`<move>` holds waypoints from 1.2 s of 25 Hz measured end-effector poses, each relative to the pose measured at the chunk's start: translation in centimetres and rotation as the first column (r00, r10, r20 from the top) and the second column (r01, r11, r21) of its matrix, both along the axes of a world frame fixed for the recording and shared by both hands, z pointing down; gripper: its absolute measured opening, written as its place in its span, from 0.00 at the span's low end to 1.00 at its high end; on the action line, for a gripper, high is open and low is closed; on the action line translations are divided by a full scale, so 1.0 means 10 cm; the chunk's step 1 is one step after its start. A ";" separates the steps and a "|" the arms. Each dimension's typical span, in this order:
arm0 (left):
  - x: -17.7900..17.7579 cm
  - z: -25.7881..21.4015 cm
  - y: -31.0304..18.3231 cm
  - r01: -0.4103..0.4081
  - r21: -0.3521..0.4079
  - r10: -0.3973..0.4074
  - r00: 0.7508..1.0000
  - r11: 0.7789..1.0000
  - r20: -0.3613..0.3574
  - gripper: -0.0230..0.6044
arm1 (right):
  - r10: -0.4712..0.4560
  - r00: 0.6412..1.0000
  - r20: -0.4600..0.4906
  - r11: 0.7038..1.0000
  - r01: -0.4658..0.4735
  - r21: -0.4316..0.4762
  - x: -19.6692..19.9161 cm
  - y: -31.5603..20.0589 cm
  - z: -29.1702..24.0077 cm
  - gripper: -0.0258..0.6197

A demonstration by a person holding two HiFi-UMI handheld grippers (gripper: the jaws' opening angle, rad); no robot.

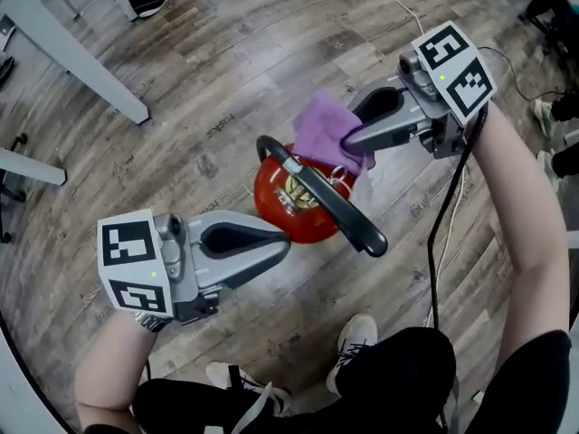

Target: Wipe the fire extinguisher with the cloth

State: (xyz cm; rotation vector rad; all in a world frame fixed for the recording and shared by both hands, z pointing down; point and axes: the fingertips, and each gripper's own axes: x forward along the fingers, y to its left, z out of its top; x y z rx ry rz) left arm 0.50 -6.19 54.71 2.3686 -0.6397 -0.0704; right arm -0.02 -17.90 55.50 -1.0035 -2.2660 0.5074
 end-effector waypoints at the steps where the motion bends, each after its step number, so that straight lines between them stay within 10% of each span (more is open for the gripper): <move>1: 0.03 -0.03 0.01 -0.011 0.003 0.011 1.000 1.000 0.000 0.03 | 0.001 1.000 0.005 1.000 -0.002 0.019 0.04 0.05 -0.04 0.15; 8: 0.19 -0.09 0.09 -0.053 0.003 0.053 0.999 0.999 -0.005 0.03 | 0.247 0.965 0.087 0.969 -0.246 -0.022 0.17 0.06 0.03 0.15; 13: 0.25 0.00 0.20 -0.068 -0.009 0.068 0.998 0.998 0.013 0.03 | 0.495 0.863 0.097 0.856 -0.466 -0.222 0.38 -0.03 0.56 0.15; 19: 0.22 0.10 0.22 -0.047 -0.048 0.047 0.999 0.998 0.002 0.03 | 0.652 0.743 -0.150 0.674 -0.659 -0.335 0.54 0.16 2.01 0.15; 26: 0.20 0.19 0.27 -0.011 -0.087 0.009 1.000 0.996 -0.019 0.03 | 0.730 0.494 -0.472 0.515 -0.852 -0.095 0.74 0.44 3.88 0.15; 30: 0.20 0.25 0.32 0.002 -0.100 -0.005 0.999 0.995 -0.034 0.03 | 0.747 0.446 -0.492 0.490 -0.871 -0.046 0.77 0.46 3.93 0.15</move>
